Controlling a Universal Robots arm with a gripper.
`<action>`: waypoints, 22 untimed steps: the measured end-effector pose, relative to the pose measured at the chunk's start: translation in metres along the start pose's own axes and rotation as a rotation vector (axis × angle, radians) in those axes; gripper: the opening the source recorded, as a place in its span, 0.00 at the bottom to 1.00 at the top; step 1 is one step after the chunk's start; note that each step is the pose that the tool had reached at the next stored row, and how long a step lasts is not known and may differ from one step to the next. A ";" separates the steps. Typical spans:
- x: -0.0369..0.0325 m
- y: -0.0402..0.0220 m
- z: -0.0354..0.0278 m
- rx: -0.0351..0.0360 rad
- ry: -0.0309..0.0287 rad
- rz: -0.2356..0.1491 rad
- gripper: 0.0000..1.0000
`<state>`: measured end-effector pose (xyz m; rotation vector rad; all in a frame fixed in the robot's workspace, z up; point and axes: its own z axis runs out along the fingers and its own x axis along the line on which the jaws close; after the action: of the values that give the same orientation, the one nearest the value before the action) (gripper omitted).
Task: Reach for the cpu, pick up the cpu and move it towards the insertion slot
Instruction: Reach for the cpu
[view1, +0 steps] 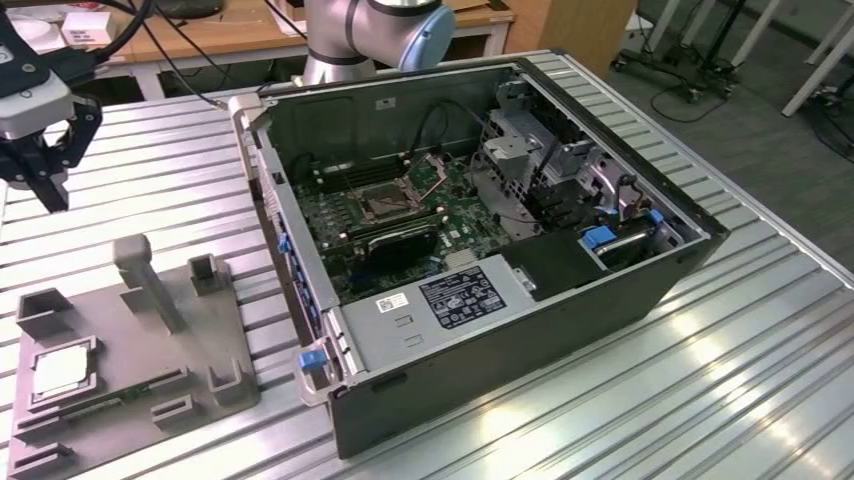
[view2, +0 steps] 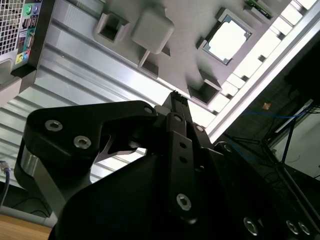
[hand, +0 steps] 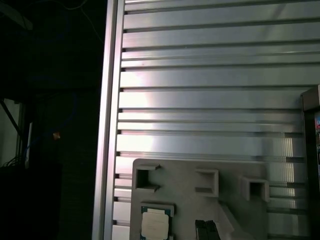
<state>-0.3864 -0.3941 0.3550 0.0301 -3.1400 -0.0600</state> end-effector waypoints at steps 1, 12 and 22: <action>0.0005 0.0000 0.0001 0.0000 0.0000 0.000 0.11; 0.0035 0.0001 0.0002 0.0000 0.0000 0.000 0.11; 0.0056 0.0001 0.0004 0.0000 0.0000 0.000 0.11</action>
<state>-0.3920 -0.3941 0.3546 0.0301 -3.1400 -0.0600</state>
